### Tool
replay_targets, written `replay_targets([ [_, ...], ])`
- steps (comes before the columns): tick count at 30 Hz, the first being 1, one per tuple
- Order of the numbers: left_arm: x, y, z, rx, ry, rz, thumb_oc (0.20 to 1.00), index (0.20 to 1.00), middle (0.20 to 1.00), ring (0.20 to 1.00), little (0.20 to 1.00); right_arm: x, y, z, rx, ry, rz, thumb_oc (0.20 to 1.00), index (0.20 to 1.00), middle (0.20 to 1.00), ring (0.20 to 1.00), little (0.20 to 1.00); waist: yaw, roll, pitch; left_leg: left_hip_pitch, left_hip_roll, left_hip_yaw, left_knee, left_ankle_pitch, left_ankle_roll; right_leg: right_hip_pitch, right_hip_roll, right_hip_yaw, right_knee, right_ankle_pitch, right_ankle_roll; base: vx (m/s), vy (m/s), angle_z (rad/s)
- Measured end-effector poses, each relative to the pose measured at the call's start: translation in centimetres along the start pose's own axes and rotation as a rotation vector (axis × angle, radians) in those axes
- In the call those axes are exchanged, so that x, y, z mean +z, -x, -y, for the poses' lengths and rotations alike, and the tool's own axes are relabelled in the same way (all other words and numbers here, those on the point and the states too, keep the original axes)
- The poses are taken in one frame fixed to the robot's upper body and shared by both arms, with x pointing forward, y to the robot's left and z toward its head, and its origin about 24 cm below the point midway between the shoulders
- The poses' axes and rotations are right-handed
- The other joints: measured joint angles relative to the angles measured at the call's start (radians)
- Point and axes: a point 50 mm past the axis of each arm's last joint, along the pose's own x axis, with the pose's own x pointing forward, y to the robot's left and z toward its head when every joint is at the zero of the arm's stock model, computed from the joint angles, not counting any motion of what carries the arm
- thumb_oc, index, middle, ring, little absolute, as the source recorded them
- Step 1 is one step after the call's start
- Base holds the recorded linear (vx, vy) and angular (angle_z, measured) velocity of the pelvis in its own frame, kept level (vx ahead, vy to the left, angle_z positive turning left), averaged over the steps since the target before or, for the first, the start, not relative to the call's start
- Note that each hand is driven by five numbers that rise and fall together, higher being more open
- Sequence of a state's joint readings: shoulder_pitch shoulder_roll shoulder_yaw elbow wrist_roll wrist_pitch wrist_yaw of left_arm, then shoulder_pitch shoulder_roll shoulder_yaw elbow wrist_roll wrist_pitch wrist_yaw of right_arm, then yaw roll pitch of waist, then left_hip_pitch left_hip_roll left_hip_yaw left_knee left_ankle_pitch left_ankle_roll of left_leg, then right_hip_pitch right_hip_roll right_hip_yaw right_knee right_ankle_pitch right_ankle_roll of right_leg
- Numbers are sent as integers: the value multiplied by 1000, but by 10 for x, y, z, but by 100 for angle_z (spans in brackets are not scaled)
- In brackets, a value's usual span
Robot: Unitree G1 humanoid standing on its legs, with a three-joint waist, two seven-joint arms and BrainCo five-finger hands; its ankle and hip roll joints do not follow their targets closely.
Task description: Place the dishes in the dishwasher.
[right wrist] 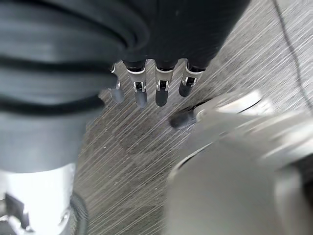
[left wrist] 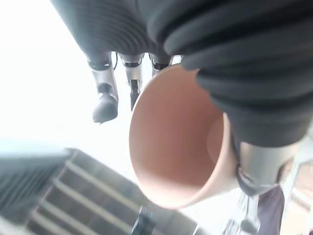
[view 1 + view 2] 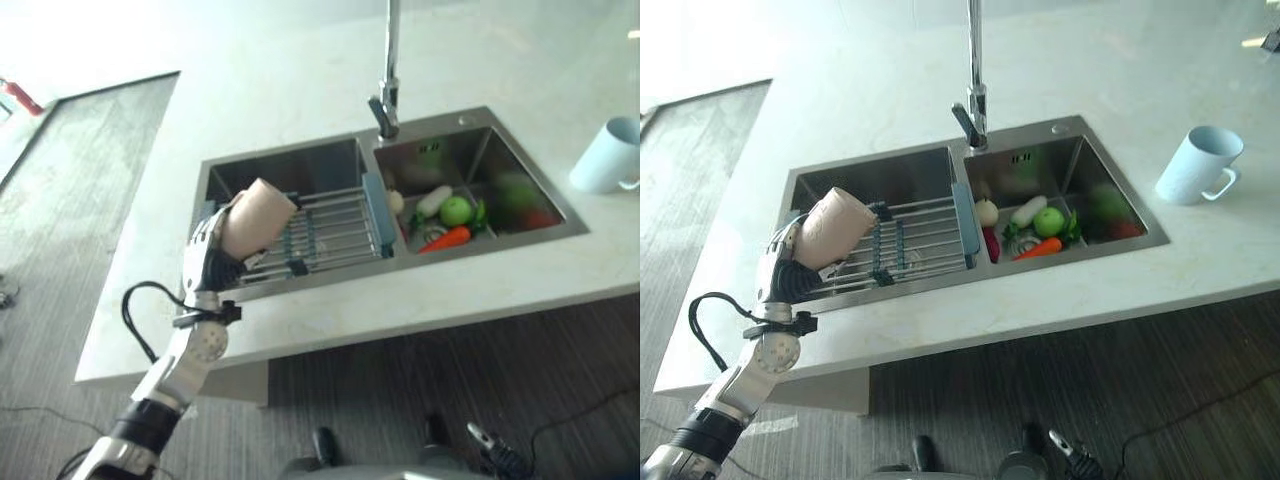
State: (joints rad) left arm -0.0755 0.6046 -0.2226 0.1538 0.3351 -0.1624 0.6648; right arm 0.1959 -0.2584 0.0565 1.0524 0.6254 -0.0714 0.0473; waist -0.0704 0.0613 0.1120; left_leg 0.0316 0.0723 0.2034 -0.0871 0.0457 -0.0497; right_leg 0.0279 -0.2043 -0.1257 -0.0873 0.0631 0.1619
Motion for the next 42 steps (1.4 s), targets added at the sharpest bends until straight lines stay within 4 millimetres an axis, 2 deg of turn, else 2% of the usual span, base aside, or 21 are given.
replay_targets([
  [2,1,5,-3,14,21,-3,200,200,200,200,200,-4,2,4,-17,-12,-6,1000,1000,1000,1000,1000,1,-3,-7,19,2,-2,1,5,-7,19,3,-5,0,-4,4,-1,-29,8],
  [7,36,-8,-24,101,98,127,200,200,200,200,200,-8,2,4,-16,-9,-27,1000,1000,1000,1000,1000,40,-15,-43,41,2,-47,1,6,-9,76,5,-56,0,-19,6,8,-48,27],
  [13,18,-8,-41,168,71,31,200,200,200,200,200,-3,0,-4,31,-1,-17,1000,1000,1000,1000,1000,79,5,-68,41,-1,-86,0,6,-9,102,5,-87,0,-30,5,3,-43,18],
  [16,3,6,-42,171,104,-81,200,200,200,200,200,-5,0,-5,68,-1,-28,1000,1000,1000,1000,1000,85,6,-71,41,-2,-109,-5,3,-4,118,5,-110,0,-37,5,3,-64,21],
  [23,-27,35,-48,251,183,-295,200,200,200,200,200,0,-2,-19,216,129,-68,1000,1000,1000,1000,1000,172,8,-73,38,10,-212,2,27,-28,173,41,-183,0,-74,-12,-25,-143,43],
  [25,-31,34,-57,271,167,-293,200,200,200,200,200,5,-6,-25,265,183,-109,1000,1000,1000,1000,1000,224,43,-71,17,40,-268,1,37,-42,195,85,-233,2,-109,-36,-123,-154,81],
  [27,-28,33,-57,272,186,-274,200,200,200,200,200,0,-6,-21,262,210,-147,1000,1000,1000,1000,1000,241,67,-65,-28,54,-311,-6,56,-27,187,113,-296,17,-119,-49,-173,-77,103],
  [28,-26,32,-53,270,210,-266,200,200,200,200,200,-2,-5,-19,258,213,-154,1000,1000,1000,1000,1000,242,66,-58,-55,58,-287,-6,36,39,186,118,-345,22,-114,-69,-211,-9,158],
  [29,-19,24,-48,258,241,-236,200,200,200,200,200,-2,-4,-20,262,210,-144,1000,1000,1000,1000,1000,225,34,-55,-81,72,-140,-6,-56,132,198,97,-438,24,-113,-75,-144,14,226],
  [30,-7,10,-43,245,281,-172,200,200,200,200,200,-3,-3,-21,270,212,-137,1000,1000,1000,1000,1000,197,-15,-49,-102,79,62,21,-96,98,197,48,-543,46,-132,-79,-161,80,287],
  [31,4,-1,-39,237,316,-116,200,200,200,200,200,-1,-3,-17,252,213,-136,1000,1000,1000,1000,1000,172,-52,-30,-139,85,231,180,-64,45,198,-2,-615,95,-152,-95,-83,118,252],
  [32,9,-3,-41,238,319,-83,200,200,200,200,200,1,-3,-13,239,211,-131,1000,1000,1000,1000,1000,166,-73,-29,-139,77,268,298,-65,36,191,-36,-581,119,-166,-117,-83,219,175],
  [33,11,-5,-45,252,320,-61,200,200,200,200,200,5,-4,-10,223,189,-117,1000,1000,1000,1000,1000,158,-84,-27,-117,67,268,412,-91,37,190,-62,-533,134,-186,-106,-40,324,84],
  [34,13,-6,-45,254,325,-52,200,200,200,200,200,11,-4,-6,204,174,-99,1000,1000,1000,1000,1000,153,-68,-26,-68,57,272,437,-94,40,192,-63,-515,160,-185,-94,7,375,60],
  [35,13,-7,-45,247,322,-38,200,200,200,200,200,15,-4,-1,183,149,-81,1000,1000,1000,1000,1000,135,-31,-26,36,-3,249,304,-84,44,171,-70,-489,216,-186,-93,32,528,76],
  [36,17,-18,-48,251,318,-5,200,200,200,200,200,20,-6,-4,177,137,-65,1000,1000,1000,1000,1000,103,1,2,114,-50,216,116,-60,79,104,-109,-458,383,-196,-97,25,413,61],
  [38,19,-22,-51,229,303,20,200,200,200,200,200,22,-7,-10,178,133,-36,1000,1000,1000,1000,1000,102,-23,22,147,-90,159,79,-65,107,35,-194,-413,580,-204,-91,36,364,47],
  [39,20,-24,-52,230,302,29,200,200,200,200,200,20,-7,-12,183,139,-42,1000,1000,1000,1000,1000,105,-25,22,146,-92,140,74,-82,115,19,-187,-386,581,-244,-64,50,418,48],
  [40,20,-27,-56,239,291,36,200,200,200,200,200,21,-9,-21,201,133,-41,1000,1000,1000,1000,1000,113,-39,25,134,-95,118,76,-106,130,10,-148,-372,539,-256,-39,32,405,54],
  [41,18,-28,-60,233,267,40,200,200,200,200,200,21,-10,-31,223,123,-33,1000,1000,1000,1000,1000,122,-69,23,117,-114,106,87,-121,121,17,-154,-405,510,-243,-53,8,387,71],
  [42,15,-26,-59,216,256,28,200,200,200,200,200,20,-10,-35,228,121,-29,1000,1000,1000,1000,1000,124,-65,28,111,-124,96,99,-121,121,16,-174,-408,541,-220,-68,0,453,79],
])
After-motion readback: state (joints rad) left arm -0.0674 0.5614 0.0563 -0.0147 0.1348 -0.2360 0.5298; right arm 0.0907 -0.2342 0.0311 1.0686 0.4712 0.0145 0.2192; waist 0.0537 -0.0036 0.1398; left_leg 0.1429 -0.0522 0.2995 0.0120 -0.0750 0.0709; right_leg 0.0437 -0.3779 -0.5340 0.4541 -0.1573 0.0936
